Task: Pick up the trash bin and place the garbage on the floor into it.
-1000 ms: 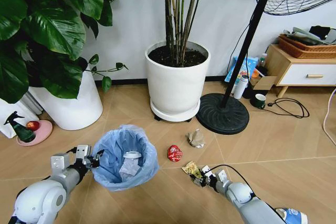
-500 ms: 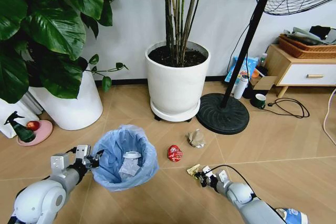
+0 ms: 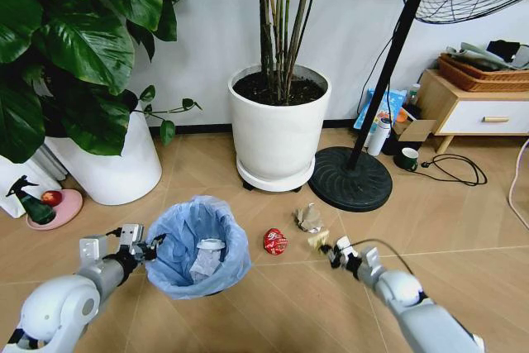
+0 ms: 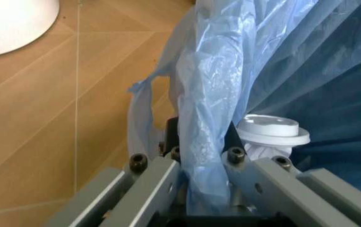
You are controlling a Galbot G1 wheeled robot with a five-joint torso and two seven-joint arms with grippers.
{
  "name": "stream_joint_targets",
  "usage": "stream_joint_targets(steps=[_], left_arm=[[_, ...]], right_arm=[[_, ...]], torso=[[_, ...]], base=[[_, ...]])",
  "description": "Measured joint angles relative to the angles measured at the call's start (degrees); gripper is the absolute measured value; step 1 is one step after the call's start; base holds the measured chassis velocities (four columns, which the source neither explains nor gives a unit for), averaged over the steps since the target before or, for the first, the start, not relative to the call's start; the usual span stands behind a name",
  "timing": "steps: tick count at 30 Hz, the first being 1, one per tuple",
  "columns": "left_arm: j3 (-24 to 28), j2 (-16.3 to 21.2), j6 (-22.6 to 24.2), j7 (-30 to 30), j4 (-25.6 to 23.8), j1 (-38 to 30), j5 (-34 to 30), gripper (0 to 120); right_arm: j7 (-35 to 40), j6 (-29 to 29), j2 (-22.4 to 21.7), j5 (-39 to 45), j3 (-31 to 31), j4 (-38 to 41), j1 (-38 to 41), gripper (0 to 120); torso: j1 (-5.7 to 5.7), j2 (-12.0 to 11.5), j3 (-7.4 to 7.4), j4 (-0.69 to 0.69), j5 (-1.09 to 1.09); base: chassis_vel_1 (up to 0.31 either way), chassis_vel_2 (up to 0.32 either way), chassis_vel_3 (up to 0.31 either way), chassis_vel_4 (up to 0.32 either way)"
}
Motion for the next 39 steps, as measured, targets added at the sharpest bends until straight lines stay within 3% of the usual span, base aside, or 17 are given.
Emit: stream_joint_targets(steps=[10, 18, 29, 31, 39], left_arm=[[5.84, 3.41, 0.02, -1.4, 2.99, -7.84, -3.34, 0], [12.04, 6.19, 0.04, -2.68, 5.16, -14.63, -5.47, 0], [15.43, 6.52, 0.05, -3.8, 5.89, -17.73, -6.41, 0], [16.28, 6.49, 0.05, -3.81, 6.06, -18.23, -6.39, 0], [17.78, 6.06, 0.05, -3.78, 6.84, -20.01, -6.22, 0]], right_arm=[[0.23, -2.64, -3.79, 9.06, -1.44, 12.26, 5.56, 0], [2.3, -5.02, -5.48, 13.91, -7.91, 23.76, 10.95, 0], [4.87, -6.67, -4.94, 17.91, -17.32, 27.12, 19.09, 0], [5.56, -6.85, -4.92, 19.23, -21.48, 27.49, 21.44, 0], [6.45, -7.11, -4.55, 18.85, -30.62, 24.48, 24.92, 0]], torso=[[0.0, 0.0, 0.0, 0.0, -0.01], [0.0, 0.0, 0.0, 0.0, -0.01], [0.0, 0.0, 0.0, 0.01, -0.02], [0.0, 0.0, 0.0, 0.02, -0.01], [0.0, 0.0, 0.0, 0.0, 0.0]], base=[[0.0, 0.0, 0.0, 0.0], [0.0, 0.0, 0.0, 0.0], [0.0, 0.0, 0.0, 0.0], [0.0, 0.0, 0.0, 0.0], [0.0, 0.0, 0.0, 0.0]])
